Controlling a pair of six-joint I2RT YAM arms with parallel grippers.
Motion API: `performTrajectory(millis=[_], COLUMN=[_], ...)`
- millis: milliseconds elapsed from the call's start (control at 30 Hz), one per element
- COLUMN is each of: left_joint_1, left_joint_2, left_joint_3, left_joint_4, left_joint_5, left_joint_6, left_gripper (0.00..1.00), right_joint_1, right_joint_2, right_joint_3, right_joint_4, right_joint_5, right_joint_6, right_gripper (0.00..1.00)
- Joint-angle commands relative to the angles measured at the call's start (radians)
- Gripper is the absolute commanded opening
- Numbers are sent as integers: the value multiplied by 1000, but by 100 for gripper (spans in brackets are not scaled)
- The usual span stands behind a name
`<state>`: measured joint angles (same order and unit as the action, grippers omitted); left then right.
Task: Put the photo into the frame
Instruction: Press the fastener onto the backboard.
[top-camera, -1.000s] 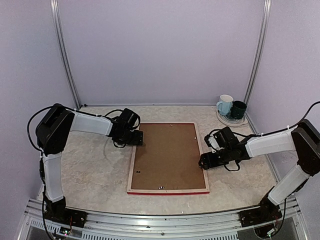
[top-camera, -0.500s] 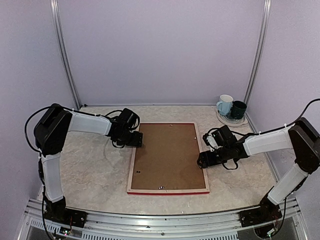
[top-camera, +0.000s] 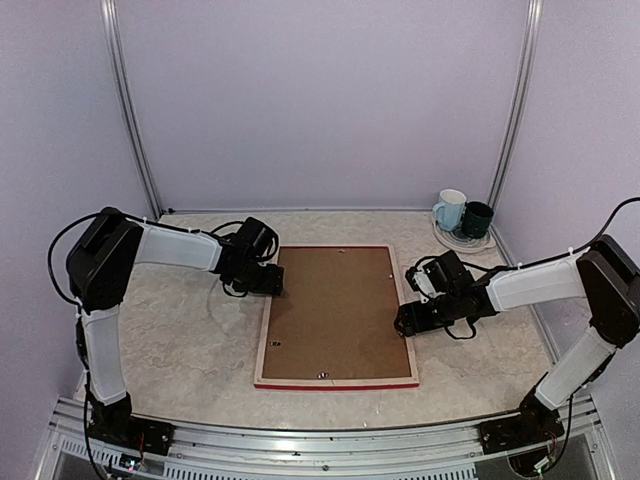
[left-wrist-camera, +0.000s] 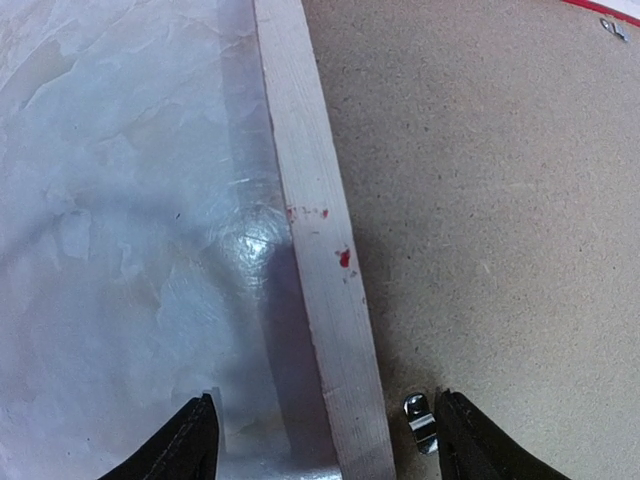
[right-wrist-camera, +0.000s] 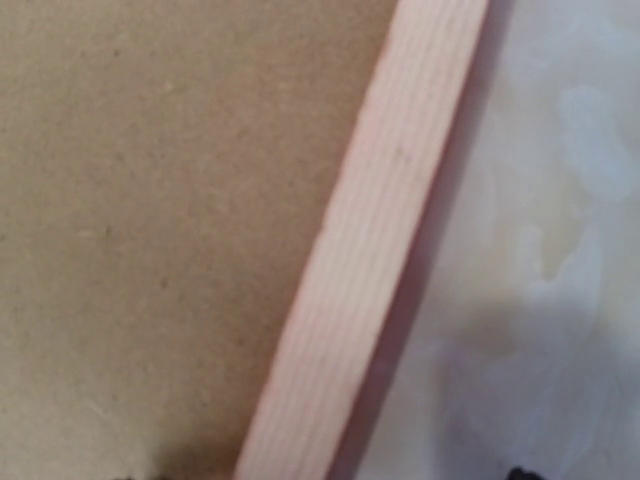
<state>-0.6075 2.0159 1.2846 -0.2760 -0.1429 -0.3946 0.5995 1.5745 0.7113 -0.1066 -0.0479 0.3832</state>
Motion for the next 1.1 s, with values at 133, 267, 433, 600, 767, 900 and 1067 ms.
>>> performTrajectory(millis=[133,267,433,600,767,900,1067], left_joint_1=[14,15,15,17,15,15,11], left_joint_2=[-37,-43,-49,-52,-65,-65,-89], left_joint_3=[-41,-46,-58,-67,-84,-79,-69], left_joint_4=[-9,-3,4,5,17,15,24], left_joint_5=[26,31,37,44,53,62,55], left_joint_6=[13,12,13,14,16,19,23], left_gripper=[67,62,53,46,33,45,51], right_joint_1=[6,5,6,6,6,6,6], right_joint_2=[1,1,2,12,18,18,23], right_joint_3=[-17,-18,-18,-16,-14,-10,-6], right_joint_4=[-36,-33,-31,-26,-27,-25,-26], right_joint_5=[-19,-18,-22,-24,-23,-29,-26], right_joint_6=[5,6,7,6,4,6,5], right_gripper=[80,80,80,80,79,79,80])
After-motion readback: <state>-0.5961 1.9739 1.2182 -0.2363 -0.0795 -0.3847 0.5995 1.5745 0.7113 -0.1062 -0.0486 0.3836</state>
